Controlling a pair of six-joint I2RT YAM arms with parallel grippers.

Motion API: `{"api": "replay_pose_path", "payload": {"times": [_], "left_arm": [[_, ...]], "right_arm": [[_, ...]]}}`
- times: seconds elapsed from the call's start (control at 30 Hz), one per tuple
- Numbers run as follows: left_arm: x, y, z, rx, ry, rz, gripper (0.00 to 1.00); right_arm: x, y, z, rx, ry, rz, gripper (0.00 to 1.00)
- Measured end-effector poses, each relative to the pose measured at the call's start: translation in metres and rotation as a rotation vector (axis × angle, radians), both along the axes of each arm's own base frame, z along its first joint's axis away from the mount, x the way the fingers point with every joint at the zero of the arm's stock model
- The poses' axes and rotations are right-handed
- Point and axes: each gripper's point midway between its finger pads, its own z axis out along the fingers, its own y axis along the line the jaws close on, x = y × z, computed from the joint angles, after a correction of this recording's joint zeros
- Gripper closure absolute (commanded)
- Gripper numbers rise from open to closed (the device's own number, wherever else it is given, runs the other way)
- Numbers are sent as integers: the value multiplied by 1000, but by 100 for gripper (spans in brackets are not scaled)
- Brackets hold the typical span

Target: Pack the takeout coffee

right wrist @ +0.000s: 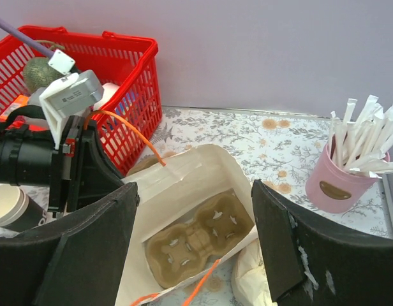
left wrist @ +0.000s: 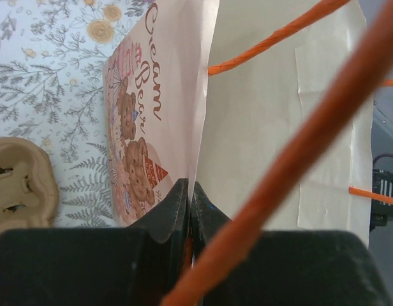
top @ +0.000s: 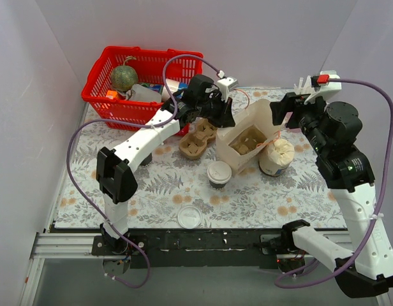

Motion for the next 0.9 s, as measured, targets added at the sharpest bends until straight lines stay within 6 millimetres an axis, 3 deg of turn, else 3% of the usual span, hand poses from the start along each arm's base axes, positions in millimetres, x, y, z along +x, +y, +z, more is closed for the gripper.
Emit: {"api": "replay_pose_path", "payload": {"times": [0.3,0.53,0.57,0.67,0.9], "left_arm": [[20,-2,10,18,-41,43,100],[22,-9,2,16,-19,22,48],[23,-8,1,18,-17,28,26],[32,-6,4,29,-19,83,2],[55,5,19,30,-53,248,2]], "right_arm": [[15,-5,-12,-23,37,-54,20],[26,-7,-30,-53,105,-82,18],[29,-7,-33,-60,121,-88,18],[36,-6,-43,-81,163,-99,18],[38,10,-33,-166,126,26,18]]}}
